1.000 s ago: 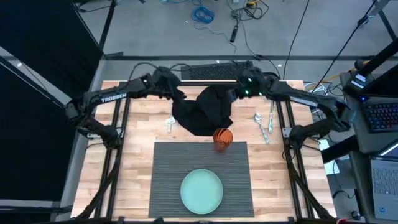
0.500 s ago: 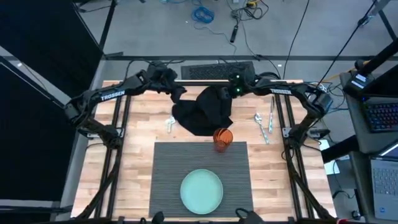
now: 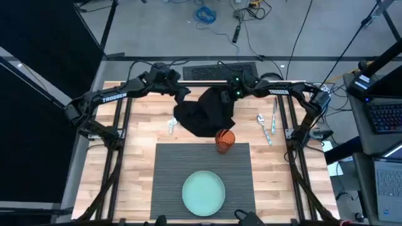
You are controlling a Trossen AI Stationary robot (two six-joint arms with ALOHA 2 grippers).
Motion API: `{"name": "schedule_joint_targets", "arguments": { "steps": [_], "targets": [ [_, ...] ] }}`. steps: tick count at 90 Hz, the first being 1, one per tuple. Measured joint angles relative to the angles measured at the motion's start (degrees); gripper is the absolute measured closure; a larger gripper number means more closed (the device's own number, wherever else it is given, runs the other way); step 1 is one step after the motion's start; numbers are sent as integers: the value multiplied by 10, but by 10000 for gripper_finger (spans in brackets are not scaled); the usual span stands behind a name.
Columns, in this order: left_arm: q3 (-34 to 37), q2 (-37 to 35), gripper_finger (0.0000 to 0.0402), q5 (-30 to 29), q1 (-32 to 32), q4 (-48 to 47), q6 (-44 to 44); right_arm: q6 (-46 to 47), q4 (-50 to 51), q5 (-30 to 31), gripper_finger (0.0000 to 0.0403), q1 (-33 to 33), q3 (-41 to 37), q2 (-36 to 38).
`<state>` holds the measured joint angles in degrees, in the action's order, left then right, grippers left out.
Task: Set table place
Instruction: Fold the black napkin
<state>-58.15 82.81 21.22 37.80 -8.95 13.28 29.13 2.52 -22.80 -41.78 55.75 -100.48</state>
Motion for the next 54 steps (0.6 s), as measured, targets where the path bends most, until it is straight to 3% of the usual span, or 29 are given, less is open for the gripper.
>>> {"name": "schedule_joint_targets", "arguments": {
  "steps": [54],
  "targets": [
    [0, 0, 314, -5, -9, -1, -4, 20, -13, 13, 261, 35, 0, -6]
  ]
}}
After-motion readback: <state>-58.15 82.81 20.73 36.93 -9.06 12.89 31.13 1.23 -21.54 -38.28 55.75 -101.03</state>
